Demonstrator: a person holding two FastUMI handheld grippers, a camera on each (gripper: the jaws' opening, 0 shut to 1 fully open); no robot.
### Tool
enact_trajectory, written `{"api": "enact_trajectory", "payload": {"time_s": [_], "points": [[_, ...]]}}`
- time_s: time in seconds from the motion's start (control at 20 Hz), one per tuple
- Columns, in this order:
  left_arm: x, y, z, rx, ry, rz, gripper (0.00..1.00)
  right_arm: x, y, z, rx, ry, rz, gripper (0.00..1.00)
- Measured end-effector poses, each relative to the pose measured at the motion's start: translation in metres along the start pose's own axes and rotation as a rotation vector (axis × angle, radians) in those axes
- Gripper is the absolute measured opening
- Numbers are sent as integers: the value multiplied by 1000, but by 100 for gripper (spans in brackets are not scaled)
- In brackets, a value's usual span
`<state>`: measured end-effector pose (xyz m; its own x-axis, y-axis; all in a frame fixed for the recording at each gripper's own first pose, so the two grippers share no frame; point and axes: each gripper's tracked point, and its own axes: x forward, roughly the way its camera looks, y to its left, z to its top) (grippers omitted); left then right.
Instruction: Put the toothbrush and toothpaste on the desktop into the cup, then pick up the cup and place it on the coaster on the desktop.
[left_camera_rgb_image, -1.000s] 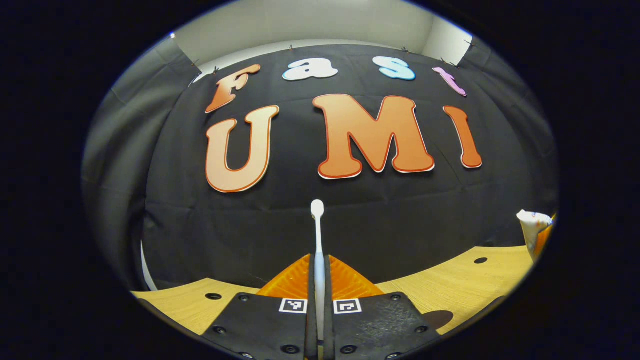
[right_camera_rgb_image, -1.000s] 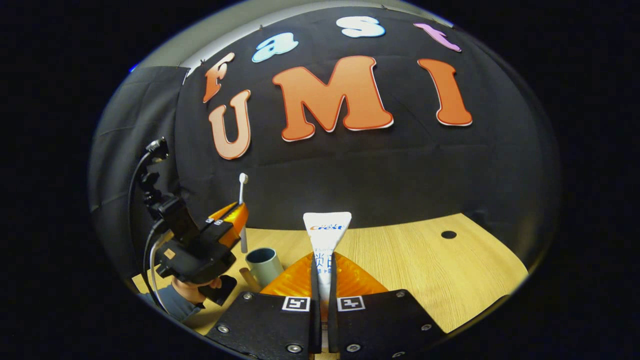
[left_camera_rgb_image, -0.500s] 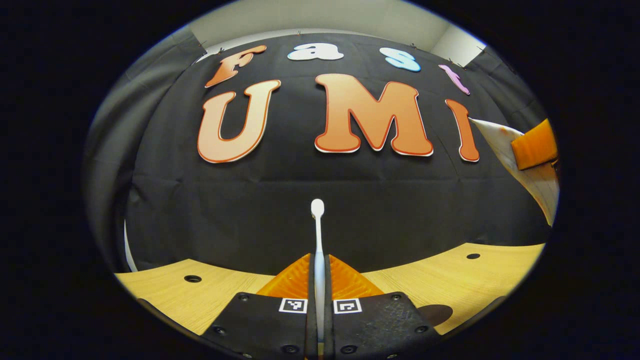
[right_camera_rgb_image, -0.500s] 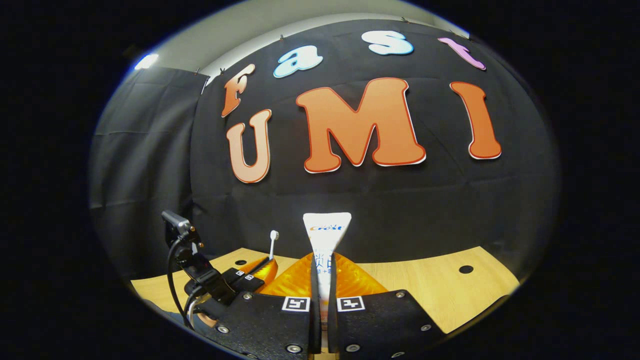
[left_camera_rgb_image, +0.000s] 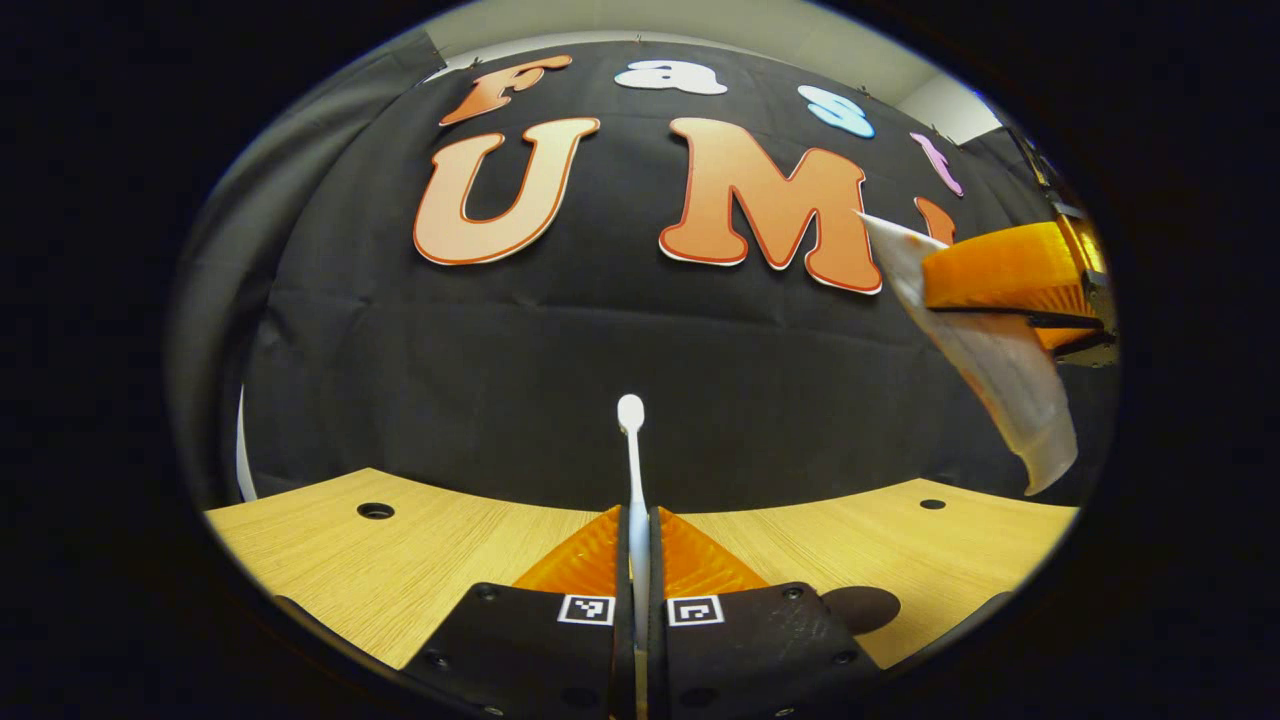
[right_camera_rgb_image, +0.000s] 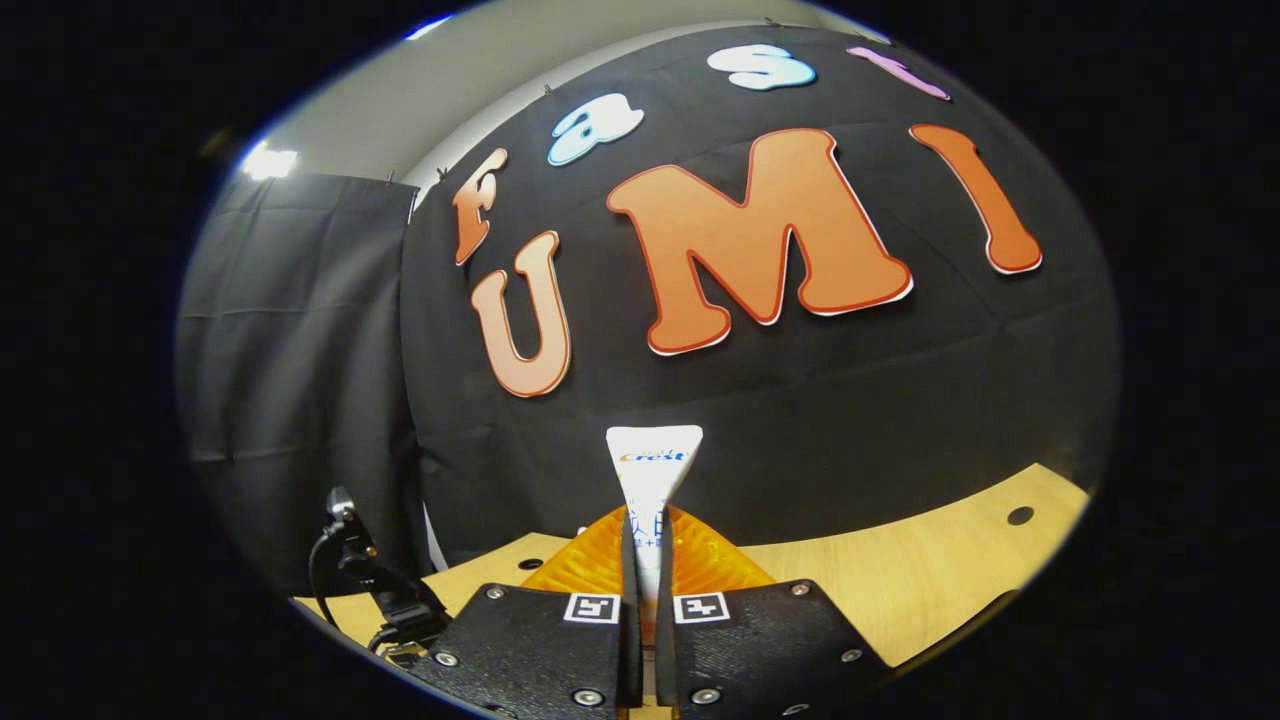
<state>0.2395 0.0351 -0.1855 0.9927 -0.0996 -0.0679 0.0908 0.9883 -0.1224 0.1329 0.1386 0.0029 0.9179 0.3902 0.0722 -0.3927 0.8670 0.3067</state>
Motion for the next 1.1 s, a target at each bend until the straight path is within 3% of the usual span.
{"api": "enact_trajectory", "payload": {"time_s": [0.35,0.4,0.55,0.65,0.75,0.8,1.0,1.1], "points": [[-11,5,-7,-58,40,-52,10,36,26,-24,43,-7,58,5],[-11,6,-6,-47,50,-55,21,37,28,-27,51,1,56,5],[-29,17,1,-48,64,-47,41,42,35,-32,51,2,70,5],[-39,38,5,-79,52,9,76,47,44,-28,59,-10,90,5],[-53,58,5,-102,55,59,79,51,51,-28,45,-22,105,6],[-63,69,6,-109,64,87,89,54,54,-31,45,-24,116,6],[-95,94,16,-92,66,171,92,65,60,-49,84,6,130,6],[-113,93,34,-88,54,176,92,74,64,-62,82,27,129,6]]}}
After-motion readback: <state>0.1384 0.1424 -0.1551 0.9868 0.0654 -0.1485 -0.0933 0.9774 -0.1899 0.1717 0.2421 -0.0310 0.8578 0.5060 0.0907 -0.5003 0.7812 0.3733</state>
